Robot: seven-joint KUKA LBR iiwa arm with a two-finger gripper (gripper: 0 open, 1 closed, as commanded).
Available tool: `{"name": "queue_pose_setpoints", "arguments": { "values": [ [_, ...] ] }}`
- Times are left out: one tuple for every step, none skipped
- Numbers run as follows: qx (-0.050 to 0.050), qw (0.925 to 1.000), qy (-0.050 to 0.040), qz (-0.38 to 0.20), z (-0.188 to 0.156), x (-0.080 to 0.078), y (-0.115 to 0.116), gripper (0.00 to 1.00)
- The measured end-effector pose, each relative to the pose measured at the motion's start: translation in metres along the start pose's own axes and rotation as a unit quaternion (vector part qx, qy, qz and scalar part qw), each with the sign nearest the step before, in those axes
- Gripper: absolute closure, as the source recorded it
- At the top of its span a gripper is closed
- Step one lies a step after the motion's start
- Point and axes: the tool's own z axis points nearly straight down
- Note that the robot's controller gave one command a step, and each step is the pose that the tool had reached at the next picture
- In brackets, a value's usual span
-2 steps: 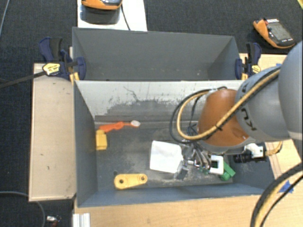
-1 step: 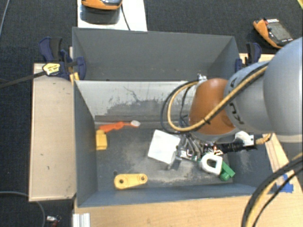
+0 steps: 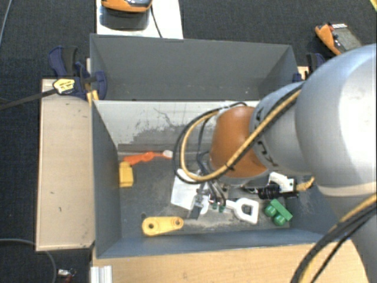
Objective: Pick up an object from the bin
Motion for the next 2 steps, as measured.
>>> {"name": "queue_pose_setpoints", "arguments": {
  "values": [
    [-0.001,0.9966,-0.0027,-0.082,0.000,-0.035,-0.038,0.00],
    [0.000,0.9965,0.0010,-0.083,-0.061,-0.040,-0.028,0.00]
  ]
}}
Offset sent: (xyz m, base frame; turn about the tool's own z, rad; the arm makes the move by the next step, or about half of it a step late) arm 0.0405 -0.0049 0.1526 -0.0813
